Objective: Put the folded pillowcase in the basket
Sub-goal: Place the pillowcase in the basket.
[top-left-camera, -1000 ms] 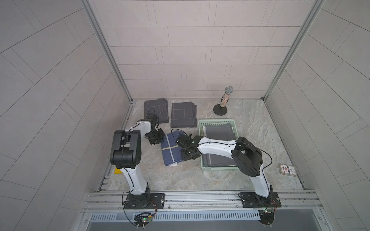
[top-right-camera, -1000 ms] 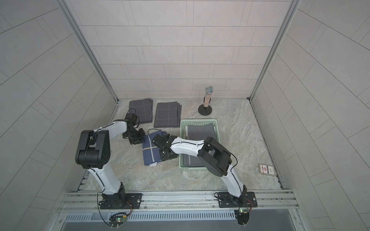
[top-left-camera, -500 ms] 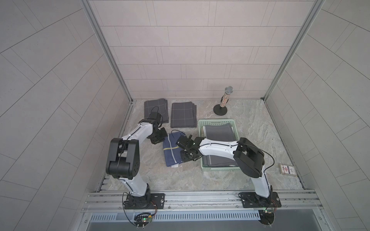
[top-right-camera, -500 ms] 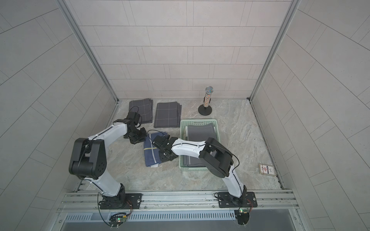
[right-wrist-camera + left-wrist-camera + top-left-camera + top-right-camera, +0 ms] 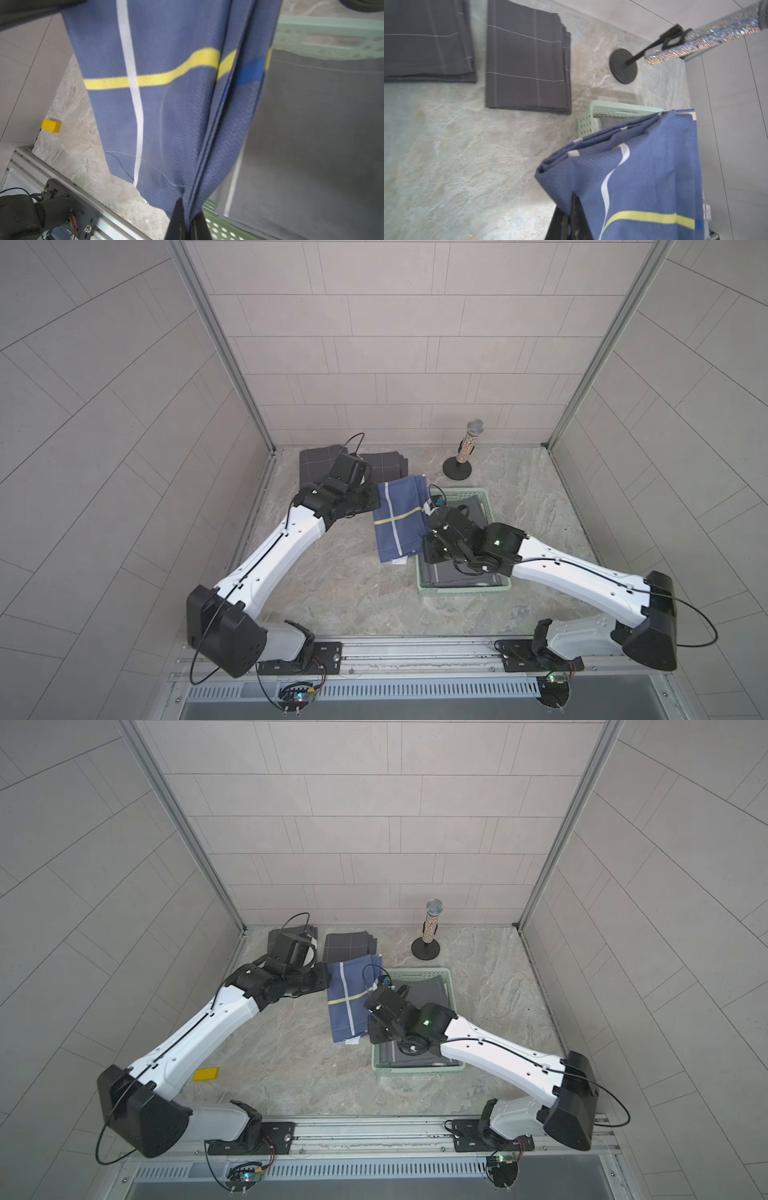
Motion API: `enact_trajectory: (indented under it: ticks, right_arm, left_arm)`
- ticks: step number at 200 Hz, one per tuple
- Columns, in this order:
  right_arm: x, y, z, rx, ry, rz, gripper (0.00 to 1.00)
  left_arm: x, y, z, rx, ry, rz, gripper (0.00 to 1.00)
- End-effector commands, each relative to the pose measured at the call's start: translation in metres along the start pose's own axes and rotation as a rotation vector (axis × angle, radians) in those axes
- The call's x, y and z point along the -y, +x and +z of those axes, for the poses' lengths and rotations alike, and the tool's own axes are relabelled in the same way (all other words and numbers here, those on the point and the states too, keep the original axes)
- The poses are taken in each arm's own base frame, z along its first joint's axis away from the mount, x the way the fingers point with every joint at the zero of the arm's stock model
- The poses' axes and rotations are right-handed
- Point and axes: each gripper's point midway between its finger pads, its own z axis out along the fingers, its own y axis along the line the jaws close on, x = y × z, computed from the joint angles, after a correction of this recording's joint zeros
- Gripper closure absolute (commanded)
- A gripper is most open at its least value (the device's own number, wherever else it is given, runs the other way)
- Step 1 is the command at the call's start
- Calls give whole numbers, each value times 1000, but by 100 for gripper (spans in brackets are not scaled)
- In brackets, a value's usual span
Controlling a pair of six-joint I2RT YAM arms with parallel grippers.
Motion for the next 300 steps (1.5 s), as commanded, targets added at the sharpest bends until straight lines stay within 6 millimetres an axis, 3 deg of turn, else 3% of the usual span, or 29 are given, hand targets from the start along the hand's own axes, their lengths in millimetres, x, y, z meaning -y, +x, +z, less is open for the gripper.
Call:
enact_trajectory:
  ticks: [1, 27, 53, 90, 140, 156, 173, 182, 190, 203, 223, 252, 277, 300]
  right_arm:
    - [60, 18, -14, -21, 135, 46, 100]
    - [106, 29, -29, -34, 188, 110, 100]
    - [140, 44, -29, -69, 220, 176, 100]
    - [162, 71, -11, -132, 271, 187, 100]
    - [183, 92, 16, -204, 310, 209, 100]
    - [187, 93, 19, -213, 328, 207, 100]
    - [188, 96, 22, -237, 328, 214, 84]
    - [186, 99, 24, -254, 321, 219, 69]
    - [185, 101, 25, -270, 313, 219, 56]
    - [185, 102, 21, -281, 322, 225, 46]
    - [185, 96, 5, -240, 333, 234, 41]
    - [183, 77, -37, -135, 341, 231, 39]
    - [182, 68, -60, -65, 336, 230, 40]
    - [179, 69, -63, -60, 313, 233, 40]
  left_arm:
    - [37, 3, 27, -26, 32, 37, 100]
    - [81, 11, 64, -77, 73, 85, 100]
    - [104, 26, 101, -140, 61, 127, 100]
    - [90, 45, 146, -205, -26, 144, 100]
    - [70, 62, 186, -249, -102, 153, 100]
    - [62, 66, 193, -270, -124, 174, 92]
    - [55, 68, 195, -292, -140, 201, 81]
    - [53, 66, 195, -299, -142, 204, 77]
    - [53, 65, 195, -304, -135, 205, 69]
    - [56, 59, 190, -303, -123, 217, 51]
    - [66, 47, 174, -286, -107, 258, 42]
    - [72, 18, 138, -201, -102, 304, 40]
    - [50, -3, 120, -139, -139, 293, 39]
    - [8, -19, 120, -154, -186, 205, 40]
